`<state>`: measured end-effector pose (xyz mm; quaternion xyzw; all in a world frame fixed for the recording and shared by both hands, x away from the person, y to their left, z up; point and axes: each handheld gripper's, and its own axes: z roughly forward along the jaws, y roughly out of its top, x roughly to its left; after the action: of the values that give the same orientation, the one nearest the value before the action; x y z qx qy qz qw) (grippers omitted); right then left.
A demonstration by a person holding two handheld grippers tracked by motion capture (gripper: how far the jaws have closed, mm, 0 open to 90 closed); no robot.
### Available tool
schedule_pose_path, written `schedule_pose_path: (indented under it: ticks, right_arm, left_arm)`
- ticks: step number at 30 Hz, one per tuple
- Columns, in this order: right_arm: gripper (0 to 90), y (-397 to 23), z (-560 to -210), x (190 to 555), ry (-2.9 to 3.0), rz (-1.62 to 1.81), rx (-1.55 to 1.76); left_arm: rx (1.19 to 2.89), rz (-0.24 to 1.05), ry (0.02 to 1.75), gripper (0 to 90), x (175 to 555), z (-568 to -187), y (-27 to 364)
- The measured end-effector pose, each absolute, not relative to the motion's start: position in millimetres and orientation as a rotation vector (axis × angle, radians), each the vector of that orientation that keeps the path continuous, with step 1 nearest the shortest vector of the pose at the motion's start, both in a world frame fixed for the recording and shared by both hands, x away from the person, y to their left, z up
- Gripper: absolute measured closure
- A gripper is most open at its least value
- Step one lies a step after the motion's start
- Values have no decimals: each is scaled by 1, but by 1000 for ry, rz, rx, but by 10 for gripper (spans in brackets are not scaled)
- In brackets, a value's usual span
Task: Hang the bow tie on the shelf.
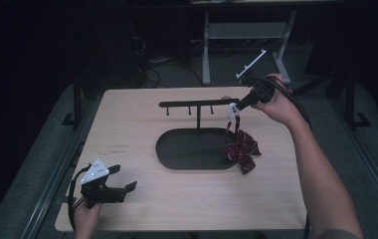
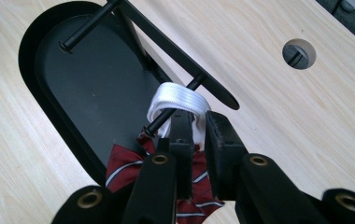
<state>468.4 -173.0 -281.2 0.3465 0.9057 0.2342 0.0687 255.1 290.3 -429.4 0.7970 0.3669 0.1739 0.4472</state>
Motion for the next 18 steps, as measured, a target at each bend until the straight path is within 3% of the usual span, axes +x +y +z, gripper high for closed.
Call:
schedule_pose_path:
  ticks: [18]
  right_arm:
    - [766,-177,-284,462,2737,718,1046]
  left_arm:
    - [1975,427,906,131,255,-429,288]
